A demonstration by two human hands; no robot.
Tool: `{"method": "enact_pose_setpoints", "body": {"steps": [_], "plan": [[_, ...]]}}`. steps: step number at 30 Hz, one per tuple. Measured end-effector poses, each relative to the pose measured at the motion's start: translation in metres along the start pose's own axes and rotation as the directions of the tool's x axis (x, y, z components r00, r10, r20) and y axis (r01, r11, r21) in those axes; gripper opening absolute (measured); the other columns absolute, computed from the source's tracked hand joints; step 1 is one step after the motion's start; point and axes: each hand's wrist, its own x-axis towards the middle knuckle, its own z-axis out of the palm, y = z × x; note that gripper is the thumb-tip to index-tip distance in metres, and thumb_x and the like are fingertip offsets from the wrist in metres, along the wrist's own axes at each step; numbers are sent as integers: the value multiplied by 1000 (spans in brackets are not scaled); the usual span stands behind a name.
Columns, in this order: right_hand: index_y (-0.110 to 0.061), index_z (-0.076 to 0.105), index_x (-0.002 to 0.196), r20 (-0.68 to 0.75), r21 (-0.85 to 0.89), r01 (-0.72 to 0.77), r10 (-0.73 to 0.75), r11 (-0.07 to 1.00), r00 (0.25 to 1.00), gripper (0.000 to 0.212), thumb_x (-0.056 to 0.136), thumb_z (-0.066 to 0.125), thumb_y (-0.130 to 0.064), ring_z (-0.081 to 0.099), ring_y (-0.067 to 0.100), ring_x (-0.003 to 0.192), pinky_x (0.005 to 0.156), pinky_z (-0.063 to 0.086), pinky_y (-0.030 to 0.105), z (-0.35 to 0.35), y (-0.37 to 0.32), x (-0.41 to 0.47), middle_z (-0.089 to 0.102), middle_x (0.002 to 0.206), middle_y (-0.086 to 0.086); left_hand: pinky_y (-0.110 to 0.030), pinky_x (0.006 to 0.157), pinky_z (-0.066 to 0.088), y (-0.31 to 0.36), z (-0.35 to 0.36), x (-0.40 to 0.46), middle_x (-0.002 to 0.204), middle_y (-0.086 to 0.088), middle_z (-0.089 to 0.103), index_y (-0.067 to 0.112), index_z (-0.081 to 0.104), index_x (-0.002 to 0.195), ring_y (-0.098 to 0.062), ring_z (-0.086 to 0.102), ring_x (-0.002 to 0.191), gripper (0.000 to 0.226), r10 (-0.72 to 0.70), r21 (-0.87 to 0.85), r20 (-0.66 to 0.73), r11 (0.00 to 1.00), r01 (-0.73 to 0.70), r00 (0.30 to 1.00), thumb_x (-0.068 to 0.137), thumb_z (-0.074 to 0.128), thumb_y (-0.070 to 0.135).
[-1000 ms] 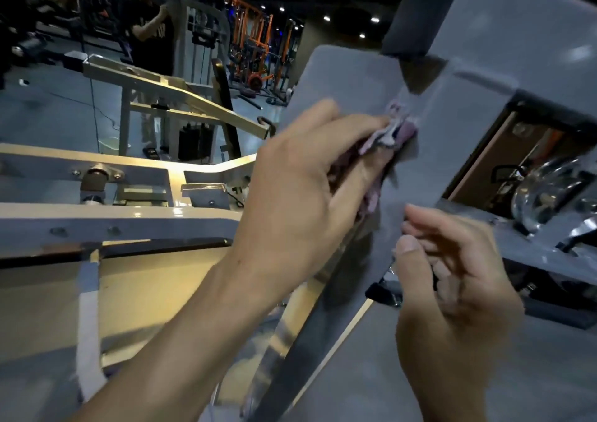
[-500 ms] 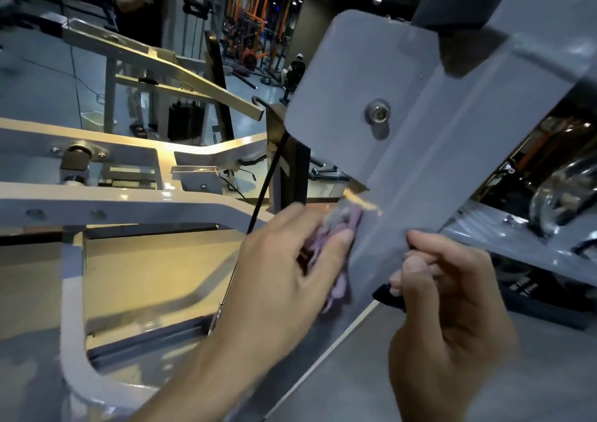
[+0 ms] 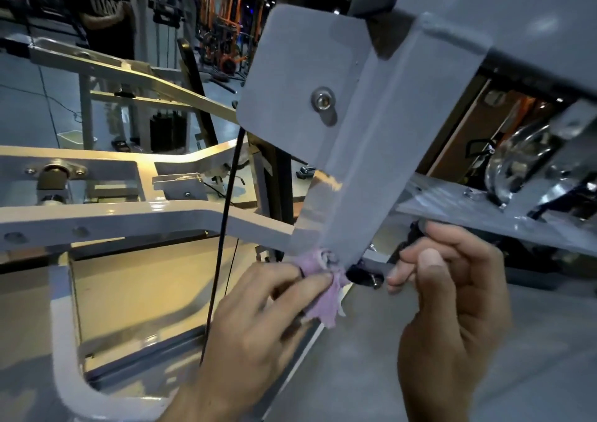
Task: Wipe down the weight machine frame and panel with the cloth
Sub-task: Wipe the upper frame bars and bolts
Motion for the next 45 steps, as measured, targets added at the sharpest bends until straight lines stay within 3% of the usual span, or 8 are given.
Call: {"method": "enact_pose_setpoints", "body": {"steps": [4,9,12,17,22,26,31,45], "plan": [[-17,64,106,30,-27,-23,24,999,999,23,94,50,-4,57,23,59,62,49,26,2,4,-7,62,76,6,-36,67,52,1,1,14,113,1,54,21,64,126,-20,56,85,35,86,63,-25,994,-84,996,93,75,18],[-22,66,106,83,-70,-2,8,998,997,19,96,55,-10,60,25,62,67,50,38,8,1,-11,64,75,5,-14,85,42,20,-13,90,104,-7,59,7,73,119,-9,54,95,28,25,-77,-194,996,-41,981,91,73,1],[-27,68,105,101,-124,54,-42,991,994,17,94,57,-18,61,24,62,66,51,35,9,2,-14,63,71,2,-19,83,48,11,-2,53,108,4,61,22,72,120,-3,58,101,28,-188,-246,-166,959,144,968,93,72,11],[-27,66,105,105,-105,67,-56,992,993,18,94,59,-14,57,27,61,57,47,28,13,8,-17,62,75,5,-43,82,56,-13,20,-3,107,19,66,44,68,113,-10,64,104,21,-559,-364,-15,775,516,829,96,65,34],[-18,63,104,110,-139,94,-79,986,991,24,92,55,1,56,24,59,56,45,25,16,15,-16,61,74,7,-19,82,48,-19,21,66,102,19,64,37,68,112,-1,61,100,18,-489,-389,-45,812,436,871,101,63,24],[-21,64,103,97,-166,113,-98,980,990,24,91,55,-2,55,26,58,57,46,23,18,15,-19,61,75,14,-24,73,41,-42,32,111,90,10,58,31,64,86,-7,58,81,26,-496,-440,-19,784,438,868,99,62,9],[-27,66,99,53,-198,108,-99,974,994,19,88,55,-16,56,27,59,56,47,27,21,17,-22,64,76,4,-14,87,45,-15,17,45,109,8,67,23,73,118,-7,63,107,26,-492,-472,-38,776,419,870,99,63,9],[-25,66,109,164,-249,227,-190,941,968,27,92,54,-7,62,31,72,61,48,36,15,20,-21,66,91,4,-9,85,44,-3,2,28,108,6,66,25,71,116,-1,63,101,29,-365,-505,-48,812,293,930,95,67,6]]}}
